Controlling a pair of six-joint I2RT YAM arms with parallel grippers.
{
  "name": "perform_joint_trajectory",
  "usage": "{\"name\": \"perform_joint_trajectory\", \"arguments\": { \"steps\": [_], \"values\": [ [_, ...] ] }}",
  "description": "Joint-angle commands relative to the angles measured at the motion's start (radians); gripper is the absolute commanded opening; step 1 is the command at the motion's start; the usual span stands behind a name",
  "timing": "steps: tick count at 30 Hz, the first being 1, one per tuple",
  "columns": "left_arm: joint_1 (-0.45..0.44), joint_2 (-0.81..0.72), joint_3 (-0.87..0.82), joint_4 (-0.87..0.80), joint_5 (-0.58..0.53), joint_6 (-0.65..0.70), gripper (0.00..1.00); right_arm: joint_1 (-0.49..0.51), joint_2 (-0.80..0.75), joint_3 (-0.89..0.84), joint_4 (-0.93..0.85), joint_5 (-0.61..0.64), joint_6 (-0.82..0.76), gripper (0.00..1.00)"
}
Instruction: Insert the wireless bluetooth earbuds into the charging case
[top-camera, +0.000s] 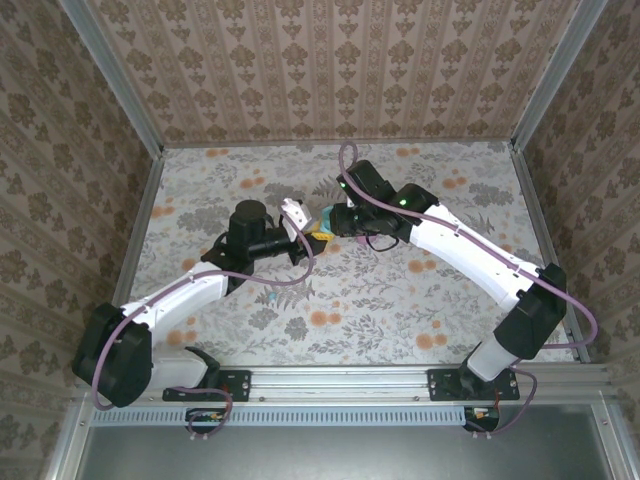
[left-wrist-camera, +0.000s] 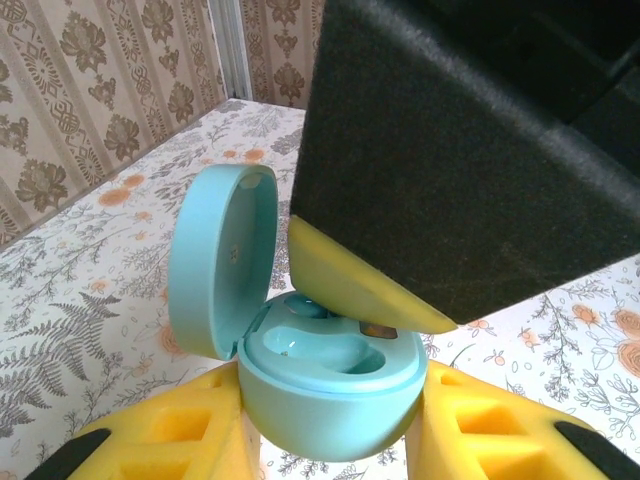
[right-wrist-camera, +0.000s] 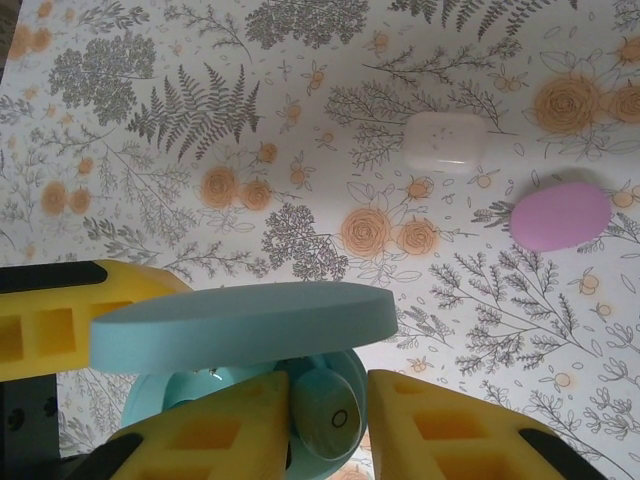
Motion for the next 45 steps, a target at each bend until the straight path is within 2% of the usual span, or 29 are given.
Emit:
{"name": "perform_joint_trajectory", "arguments": {
  "steps": [1, 3, 7, 11, 14, 21, 24, 35, 36, 37, 39, 45],
  "values": [
    [-0.003, -0.026, 0.014, 0.065, 0.006, -0.015, 0.37, -0.003, -0.028, -0.027, -0.018, -0.035, 0.020, 0.28],
    [-0.003, -0.028, 0.011, 0.074, 0.006, -0.018, 0.37, -0.012, -0.050, -0.048, 0.008, -0.050, 0.027, 0.28],
    [0.000, -0.028, 0.003, 0.101, 0.012, -0.032, 0.37, -0.052, -0.125, -0.142, 0.150, -0.162, 0.075, 0.29],
    [0.001, -0.030, 0.003, 0.115, 0.023, -0.039, 0.37, -0.072, -0.127, -0.140, 0.144, -0.170, 0.070, 0.27],
    [0.002, -0.031, 0.004, 0.117, 0.029, -0.042, 0.37, -0.075, -0.123, -0.146, 0.181, -0.220, 0.066, 0.25],
    [0.002, -0.031, 0.004, 0.117, 0.026, -0.045, 0.37, -0.073, -0.111, -0.152, 0.229, -0.299, 0.055, 0.26],
    [0.003, -0.032, 0.004, 0.116, 0.023, -0.043, 0.37, -0.073, -0.121, -0.149, 0.201, -0.275, 0.043, 0.30],
    [0.007, -0.038, 0.000, 0.128, 0.019, -0.051, 0.37, -0.076, -0.129, -0.126, 0.116, -0.199, 0.004, 0.32],
    [0.008, -0.040, 0.000, 0.129, 0.019, -0.052, 0.37, -0.076, -0.131, -0.128, 0.116, -0.194, 0.003, 0.26],
    [0.009, -0.040, 0.000, 0.128, 0.019, -0.051, 0.37, -0.076, -0.134, -0.128, 0.116, -0.192, 0.003, 0.26],
    [0.008, -0.040, 0.000, 0.131, 0.021, -0.054, 0.37, -0.076, -0.132, -0.123, 0.113, -0.184, 0.003, 0.32],
    [0.010, -0.043, -0.003, 0.140, 0.025, -0.057, 0.37, -0.077, -0.134, -0.122, 0.111, -0.184, 0.003, 0.29]
  ]
}}
